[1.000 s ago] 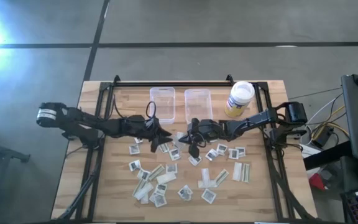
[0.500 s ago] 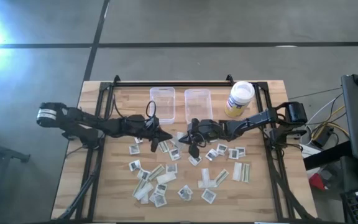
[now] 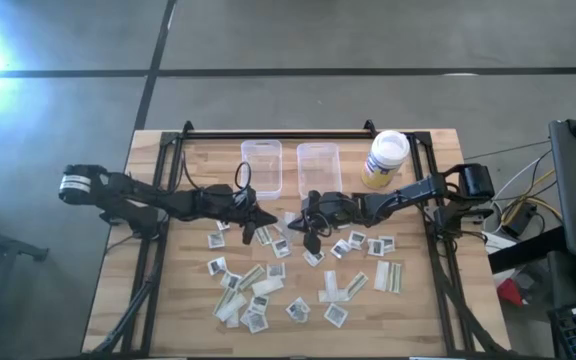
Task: Pick & Place First Aid Supplies
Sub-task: Put the green bandage pack into the left transparent bin
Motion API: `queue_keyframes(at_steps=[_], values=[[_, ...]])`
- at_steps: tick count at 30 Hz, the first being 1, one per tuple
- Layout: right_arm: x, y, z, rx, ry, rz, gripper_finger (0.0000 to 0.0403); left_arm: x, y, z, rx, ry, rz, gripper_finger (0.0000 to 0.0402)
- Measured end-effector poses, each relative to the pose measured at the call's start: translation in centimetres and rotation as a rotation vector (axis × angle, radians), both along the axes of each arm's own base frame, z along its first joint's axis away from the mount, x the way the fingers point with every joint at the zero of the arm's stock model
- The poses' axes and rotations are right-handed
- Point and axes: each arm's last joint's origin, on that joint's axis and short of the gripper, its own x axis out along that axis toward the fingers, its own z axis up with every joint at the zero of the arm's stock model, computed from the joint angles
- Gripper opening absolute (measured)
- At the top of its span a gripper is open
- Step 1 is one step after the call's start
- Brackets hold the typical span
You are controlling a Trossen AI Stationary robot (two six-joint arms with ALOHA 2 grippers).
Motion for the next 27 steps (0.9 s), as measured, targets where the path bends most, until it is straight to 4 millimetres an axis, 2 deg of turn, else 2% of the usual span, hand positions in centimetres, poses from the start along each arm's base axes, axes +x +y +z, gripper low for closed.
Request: queue_keyframes(at_steps=[6,13,21,27], values=[[-0.1,0.0,-0.1,0.049,0.026,-0.027,0.0070,-0.1,0.0,-0.1,0.000,0.010,0.000,0.0000],[-1.4,0.0,0.5,0.041,0.136,-0.026,0.0126,-0.3,0.0,0.0,0.006,0.028,-0.001,0.0000],[-3.6,0.4,3.3,0.004,0.171,0.009,0.0150,-1.3,0.6,1.7,0.043,-0.023,0.028,0.0000],[-5.2,1.7,4.6,-0.015,0.213,0.059,0.0153,-3.1,2.1,3.3,0.102,-0.028,0.149,0.0000]])
